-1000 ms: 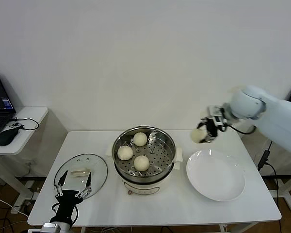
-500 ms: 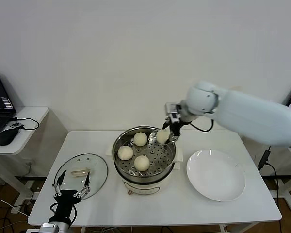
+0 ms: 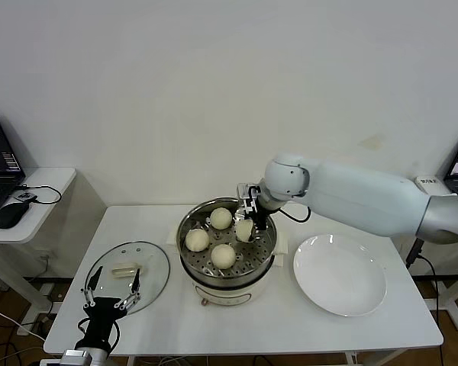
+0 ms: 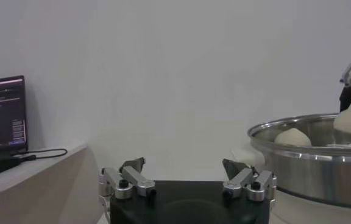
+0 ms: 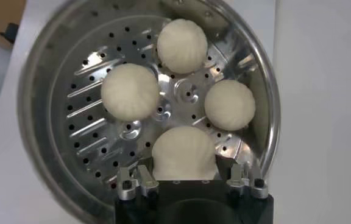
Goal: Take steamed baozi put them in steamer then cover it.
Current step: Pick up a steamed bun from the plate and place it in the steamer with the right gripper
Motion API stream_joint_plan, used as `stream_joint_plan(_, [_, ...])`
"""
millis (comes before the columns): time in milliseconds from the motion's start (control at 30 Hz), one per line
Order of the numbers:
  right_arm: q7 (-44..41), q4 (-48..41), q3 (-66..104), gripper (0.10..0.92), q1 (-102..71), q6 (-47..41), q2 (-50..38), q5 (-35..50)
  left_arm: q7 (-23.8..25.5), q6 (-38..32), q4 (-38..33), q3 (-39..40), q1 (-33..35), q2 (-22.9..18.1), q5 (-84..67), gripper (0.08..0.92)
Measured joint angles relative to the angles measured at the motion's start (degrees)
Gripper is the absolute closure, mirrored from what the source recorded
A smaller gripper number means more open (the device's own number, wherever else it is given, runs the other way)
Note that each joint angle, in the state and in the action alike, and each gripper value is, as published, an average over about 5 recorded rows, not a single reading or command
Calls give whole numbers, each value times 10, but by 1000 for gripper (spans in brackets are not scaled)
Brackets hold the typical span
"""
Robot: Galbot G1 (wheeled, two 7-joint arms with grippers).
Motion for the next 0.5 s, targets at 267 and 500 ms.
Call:
stream_joint_plan(267, [12, -17, 7, 381, -24, -2, 11, -16, -1, -1, 0, -2, 1, 0, 0, 177])
stream_joint_plan(500, [15, -18, 19, 268, -32, -3, 8, -24, -4, -6, -1, -3, 2, -2, 1, 177])
